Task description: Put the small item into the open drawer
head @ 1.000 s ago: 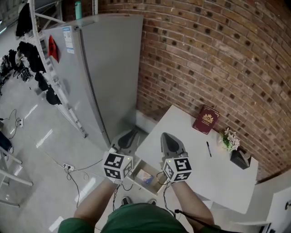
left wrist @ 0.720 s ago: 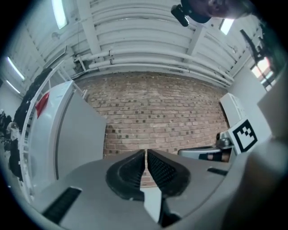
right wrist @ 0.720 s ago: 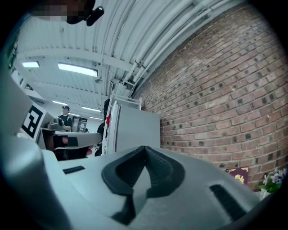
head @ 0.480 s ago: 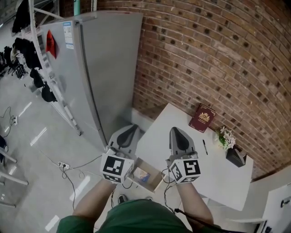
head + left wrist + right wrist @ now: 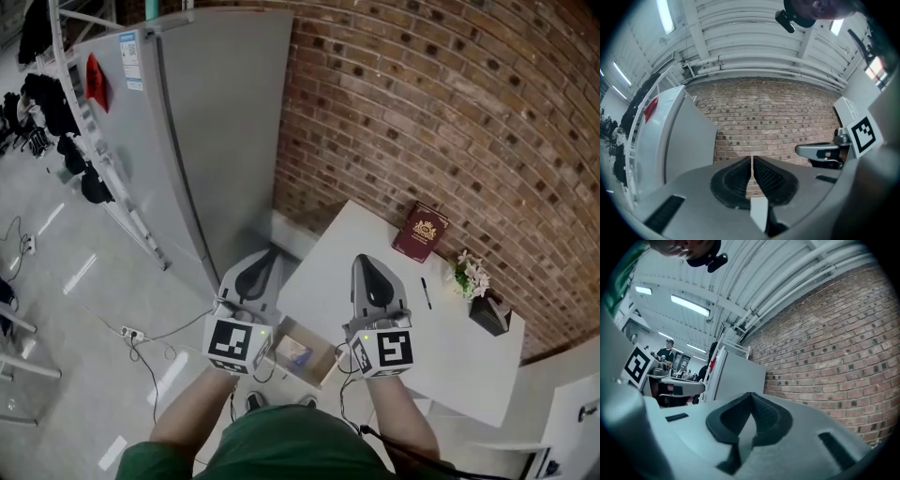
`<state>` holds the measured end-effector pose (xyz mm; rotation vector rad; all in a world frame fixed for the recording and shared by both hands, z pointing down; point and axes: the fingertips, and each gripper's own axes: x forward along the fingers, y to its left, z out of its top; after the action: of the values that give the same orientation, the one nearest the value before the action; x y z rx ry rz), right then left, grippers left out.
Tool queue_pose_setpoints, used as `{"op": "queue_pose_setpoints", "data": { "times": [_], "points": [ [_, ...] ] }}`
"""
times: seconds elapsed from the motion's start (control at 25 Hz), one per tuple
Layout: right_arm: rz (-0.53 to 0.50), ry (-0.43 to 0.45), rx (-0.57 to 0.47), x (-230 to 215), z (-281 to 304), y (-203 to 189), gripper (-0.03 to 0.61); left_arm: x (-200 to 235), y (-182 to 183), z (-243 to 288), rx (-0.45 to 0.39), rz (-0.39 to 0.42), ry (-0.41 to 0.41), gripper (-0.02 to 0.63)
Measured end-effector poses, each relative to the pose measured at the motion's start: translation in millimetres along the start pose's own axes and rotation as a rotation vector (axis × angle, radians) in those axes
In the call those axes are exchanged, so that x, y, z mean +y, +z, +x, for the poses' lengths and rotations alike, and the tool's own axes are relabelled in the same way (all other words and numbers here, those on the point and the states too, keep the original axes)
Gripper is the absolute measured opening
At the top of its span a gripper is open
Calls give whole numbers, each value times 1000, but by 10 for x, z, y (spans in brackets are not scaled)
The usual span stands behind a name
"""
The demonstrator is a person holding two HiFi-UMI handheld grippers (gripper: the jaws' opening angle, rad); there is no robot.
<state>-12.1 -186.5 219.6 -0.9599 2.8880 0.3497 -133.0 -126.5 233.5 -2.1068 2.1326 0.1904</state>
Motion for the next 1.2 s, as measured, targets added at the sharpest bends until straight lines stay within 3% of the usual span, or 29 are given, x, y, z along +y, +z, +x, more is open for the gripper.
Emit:
{"op": "queue_pose_setpoints", "data": {
  "times": [1.2],
  "points": [
    [10,27,3,-109,114,-111,3,-25,-87,195,20,-1,3,15]
  ]
}}
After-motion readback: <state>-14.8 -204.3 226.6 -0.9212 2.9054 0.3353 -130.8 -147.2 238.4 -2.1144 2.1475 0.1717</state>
